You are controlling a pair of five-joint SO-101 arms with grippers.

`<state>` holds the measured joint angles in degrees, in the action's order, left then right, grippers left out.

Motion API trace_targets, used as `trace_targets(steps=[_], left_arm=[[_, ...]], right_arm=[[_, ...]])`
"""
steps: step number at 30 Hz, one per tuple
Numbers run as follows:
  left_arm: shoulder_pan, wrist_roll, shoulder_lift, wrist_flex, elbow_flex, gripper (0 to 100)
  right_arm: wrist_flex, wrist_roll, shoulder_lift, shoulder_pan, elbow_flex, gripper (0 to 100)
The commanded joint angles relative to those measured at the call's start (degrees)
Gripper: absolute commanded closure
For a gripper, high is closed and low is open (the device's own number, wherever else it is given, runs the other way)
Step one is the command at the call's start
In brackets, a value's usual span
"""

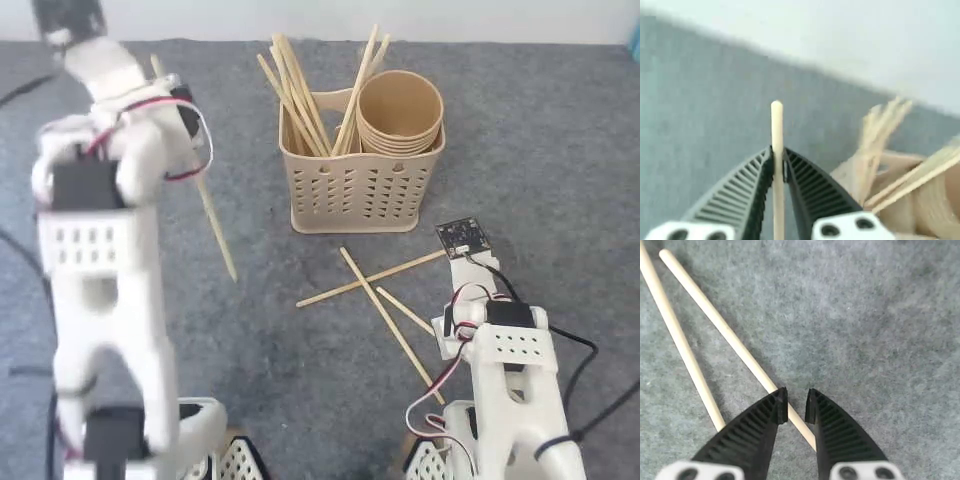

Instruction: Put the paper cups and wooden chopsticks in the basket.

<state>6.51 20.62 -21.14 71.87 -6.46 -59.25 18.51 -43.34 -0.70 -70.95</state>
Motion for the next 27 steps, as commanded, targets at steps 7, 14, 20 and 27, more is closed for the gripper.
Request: trace_targets(steps=[7, 14, 20, 27], left_arm=[[-6.4, -0.4, -14.9, -24.1, 7.6, 99], [-6.6, -0.4, -15.6, -44.7, 11.6, 99], [-12.2, -0.9, -15.5, -62.2, 20.8, 99], [-19.1, -5.5, -13.7, -76.5, 32.0, 99]], right_arm=[[1.1, -0.4, -0.7, -0.7, 0.0, 92.5], [1.1, -0.4, -0.7, -0.7, 0.0, 92.5], [1.1, -0.4, -0.7, -0.6, 0.0, 92.5], [1.1, -0.3, -0.7, -0.7, 0.0, 92.4]])
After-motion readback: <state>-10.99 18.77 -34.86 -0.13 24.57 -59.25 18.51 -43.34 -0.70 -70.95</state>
